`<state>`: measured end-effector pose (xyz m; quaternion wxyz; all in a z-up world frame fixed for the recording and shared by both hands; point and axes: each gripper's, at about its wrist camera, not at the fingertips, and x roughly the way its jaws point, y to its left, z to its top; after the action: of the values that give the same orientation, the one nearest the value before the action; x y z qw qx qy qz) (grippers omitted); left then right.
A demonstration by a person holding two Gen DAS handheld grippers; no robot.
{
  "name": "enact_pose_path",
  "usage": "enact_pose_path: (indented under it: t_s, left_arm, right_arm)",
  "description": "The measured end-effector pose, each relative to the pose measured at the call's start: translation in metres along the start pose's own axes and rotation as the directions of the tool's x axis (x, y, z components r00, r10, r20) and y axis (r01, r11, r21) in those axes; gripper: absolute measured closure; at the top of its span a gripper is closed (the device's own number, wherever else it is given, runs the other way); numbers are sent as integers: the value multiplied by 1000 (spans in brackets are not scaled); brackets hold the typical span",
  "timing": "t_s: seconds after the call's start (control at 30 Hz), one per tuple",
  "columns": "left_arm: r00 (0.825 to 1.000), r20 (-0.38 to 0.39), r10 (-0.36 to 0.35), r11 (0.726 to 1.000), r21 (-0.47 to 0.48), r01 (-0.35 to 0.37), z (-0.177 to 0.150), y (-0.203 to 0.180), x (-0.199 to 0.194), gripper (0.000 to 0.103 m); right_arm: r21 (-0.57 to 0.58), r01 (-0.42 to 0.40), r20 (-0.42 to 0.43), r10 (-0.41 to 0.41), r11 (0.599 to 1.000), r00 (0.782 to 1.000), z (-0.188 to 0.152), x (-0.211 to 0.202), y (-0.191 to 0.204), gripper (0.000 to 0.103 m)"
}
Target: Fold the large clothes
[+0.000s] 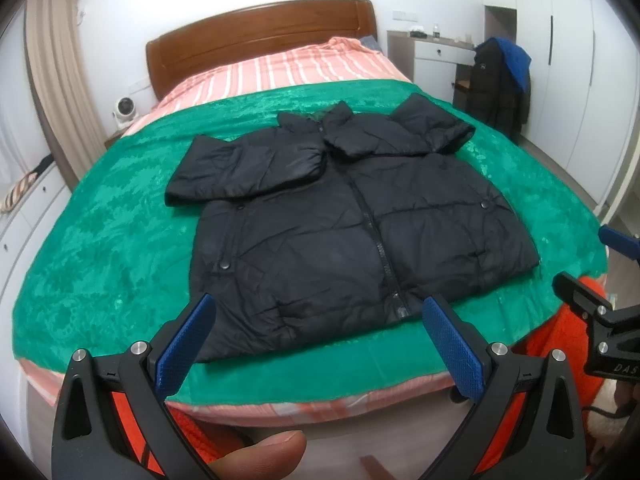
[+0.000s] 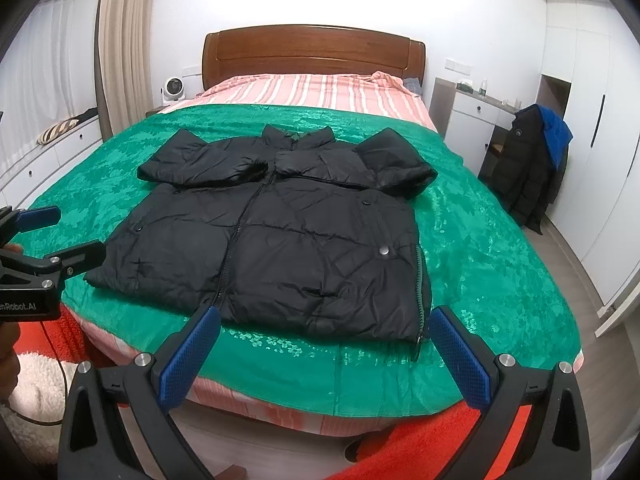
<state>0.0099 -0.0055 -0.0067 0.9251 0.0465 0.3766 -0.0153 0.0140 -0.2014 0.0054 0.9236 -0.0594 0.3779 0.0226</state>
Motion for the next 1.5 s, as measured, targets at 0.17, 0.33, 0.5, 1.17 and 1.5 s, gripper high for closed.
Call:
enact_pose_path:
  t_s: [0.17,0.33,0.5,1.17,1.5]
  left_arm:
    - [1000,-9,10,1000,-1,-10,-2,1,3,0]
    - [999,-31,36,999,2,-36,-7,5,9,0]
    - [998,-48,51,999,-1,-51,-9,8,13,0]
    - [991,-104,81,997,21,-79,-11,6,28,0]
    - [997,-1,76,986,148,-75,72,45,85,0]
  right_arm:
    - [-6,3,-5,-3,1000,1000,1,1,2,0]
    - [-25,2,-9,-2,1000,1000,2,2,6,0]
    - [-34,-3,-14,3,999,1000,3,5,11,0]
    - [-15,-9,-31,9,1000,999,0,13,8,0]
    - [-14,-11,-54,11,1000,998,-2,26,8,0]
